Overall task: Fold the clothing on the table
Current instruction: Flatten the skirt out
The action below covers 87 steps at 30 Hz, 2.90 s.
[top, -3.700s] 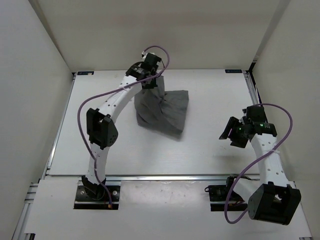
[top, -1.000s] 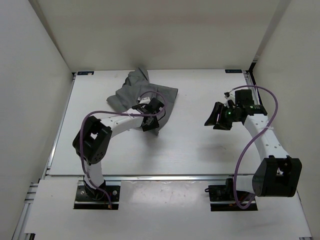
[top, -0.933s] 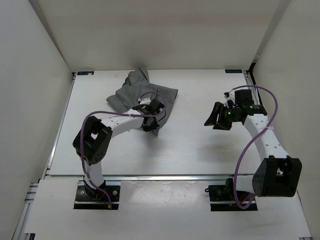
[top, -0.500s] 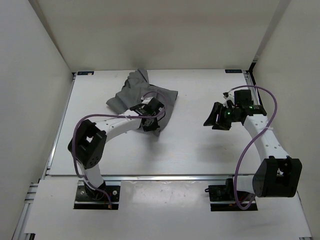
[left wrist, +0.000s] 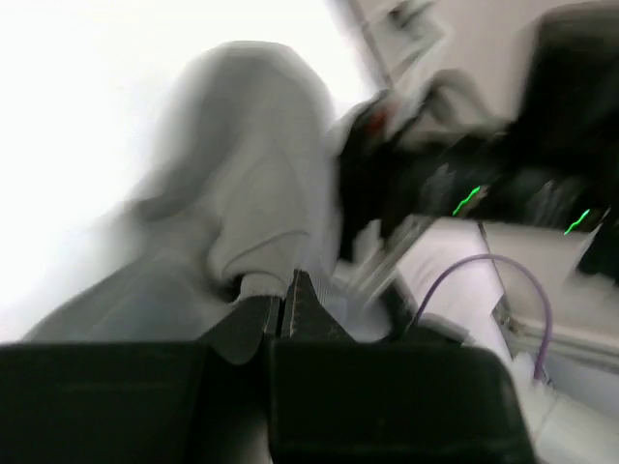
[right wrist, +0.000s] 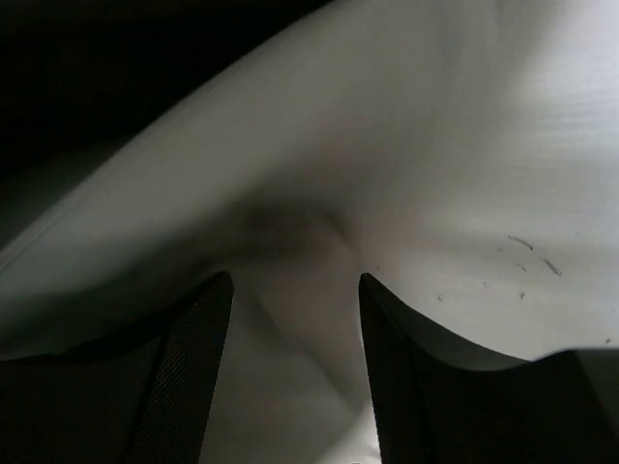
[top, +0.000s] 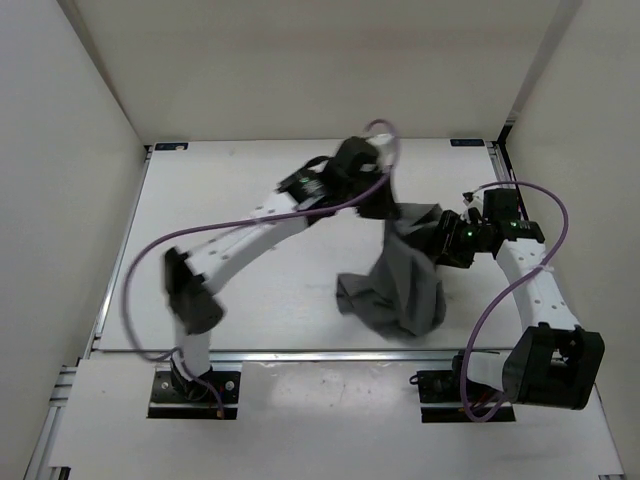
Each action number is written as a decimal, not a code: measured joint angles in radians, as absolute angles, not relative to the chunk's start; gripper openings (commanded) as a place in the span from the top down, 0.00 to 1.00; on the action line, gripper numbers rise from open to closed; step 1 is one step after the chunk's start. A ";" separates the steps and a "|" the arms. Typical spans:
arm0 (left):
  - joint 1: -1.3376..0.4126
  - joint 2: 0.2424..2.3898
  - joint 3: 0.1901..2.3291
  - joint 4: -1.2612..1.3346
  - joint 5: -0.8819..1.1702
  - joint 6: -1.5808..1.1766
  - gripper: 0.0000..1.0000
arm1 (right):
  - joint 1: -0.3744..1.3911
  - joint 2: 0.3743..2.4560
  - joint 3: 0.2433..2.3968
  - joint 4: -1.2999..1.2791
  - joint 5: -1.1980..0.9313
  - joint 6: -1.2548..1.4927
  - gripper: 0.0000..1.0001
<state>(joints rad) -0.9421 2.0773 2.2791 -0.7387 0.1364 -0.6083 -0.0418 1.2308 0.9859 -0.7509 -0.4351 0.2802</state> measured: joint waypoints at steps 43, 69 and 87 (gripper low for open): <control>-0.767 1.936 1.790 -0.484 0.287 -0.545 1.00 | -0.140 1.190 0.895 -0.707 -0.448 0.332 0.40; -0.394 1.132 0.690 -0.525 0.033 -0.604 1.00 | 0.164 1.362 0.758 -0.567 -0.609 0.418 0.40; -0.477 1.203 0.675 -0.598 -0.001 -0.602 1.00 | 0.405 1.723 0.876 -0.334 -0.785 0.555 0.43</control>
